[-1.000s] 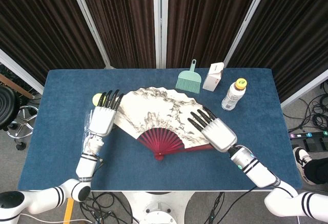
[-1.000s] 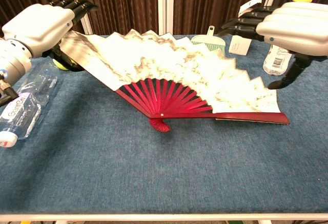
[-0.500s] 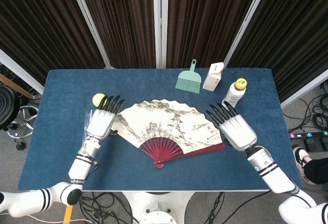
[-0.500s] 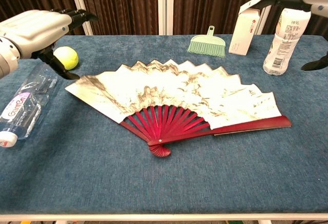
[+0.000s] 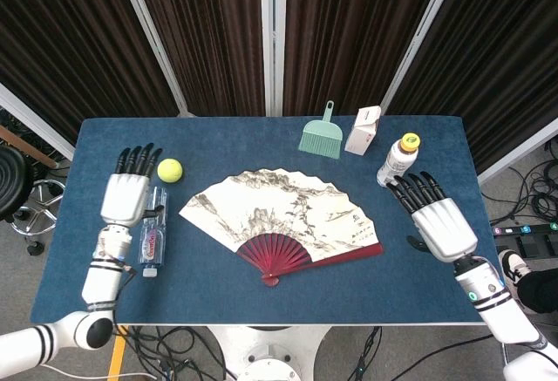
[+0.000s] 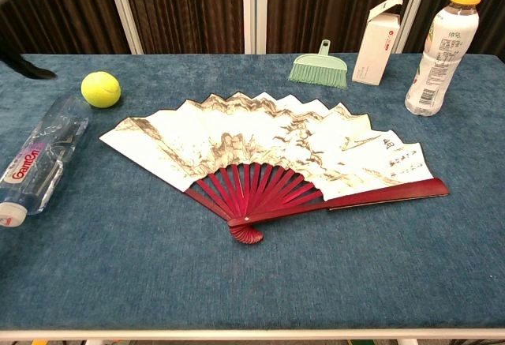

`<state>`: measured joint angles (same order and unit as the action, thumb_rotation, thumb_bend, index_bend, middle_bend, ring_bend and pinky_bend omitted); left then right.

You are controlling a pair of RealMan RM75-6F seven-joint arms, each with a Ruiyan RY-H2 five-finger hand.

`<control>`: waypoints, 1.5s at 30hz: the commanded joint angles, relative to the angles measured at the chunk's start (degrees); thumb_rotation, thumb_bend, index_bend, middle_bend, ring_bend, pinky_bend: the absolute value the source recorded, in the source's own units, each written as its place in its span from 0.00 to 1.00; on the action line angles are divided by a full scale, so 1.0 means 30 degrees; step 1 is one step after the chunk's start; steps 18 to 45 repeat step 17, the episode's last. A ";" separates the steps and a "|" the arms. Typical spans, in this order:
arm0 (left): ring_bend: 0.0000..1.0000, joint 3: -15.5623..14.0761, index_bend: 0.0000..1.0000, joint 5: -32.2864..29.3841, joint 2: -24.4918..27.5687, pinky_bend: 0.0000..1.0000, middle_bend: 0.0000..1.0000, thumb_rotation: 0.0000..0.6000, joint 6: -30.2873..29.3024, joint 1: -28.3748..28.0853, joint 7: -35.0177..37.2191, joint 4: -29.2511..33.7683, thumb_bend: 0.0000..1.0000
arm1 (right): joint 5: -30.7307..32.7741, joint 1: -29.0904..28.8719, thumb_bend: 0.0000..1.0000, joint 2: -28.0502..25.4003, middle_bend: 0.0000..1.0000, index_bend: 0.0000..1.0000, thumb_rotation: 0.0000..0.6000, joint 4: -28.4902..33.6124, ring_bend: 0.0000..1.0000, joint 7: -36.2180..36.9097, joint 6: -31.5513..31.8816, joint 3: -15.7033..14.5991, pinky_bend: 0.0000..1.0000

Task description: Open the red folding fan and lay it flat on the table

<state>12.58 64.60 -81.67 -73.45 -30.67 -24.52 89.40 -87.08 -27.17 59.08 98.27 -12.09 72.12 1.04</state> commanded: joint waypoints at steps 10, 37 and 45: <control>0.00 -0.3756 0.09 0.4078 0.4311 0.01 0.02 1.00 -0.3683 0.6099 0.6508 0.0028 0.00 | 0.0392 0.5301 0.11 0.0141 0.08 0.00 1.00 -0.2210 0.00 0.4984 0.4446 -0.1449 0.00; 0.00 -0.4847 0.09 0.5438 0.4257 0.01 0.02 1.00 -0.5607 0.7819 0.4892 0.1368 0.00 | -0.0179 0.6766 0.10 0.1283 0.09 0.00 1.00 -0.3464 0.00 0.5726 0.6111 -0.1419 0.00; 0.00 -0.4847 0.09 0.5438 0.4257 0.01 0.02 1.00 -0.5607 0.7819 0.4892 0.1368 0.00 | -0.0179 0.6766 0.10 0.1283 0.09 0.00 1.00 -0.3464 0.00 0.5726 0.6111 -0.1419 0.00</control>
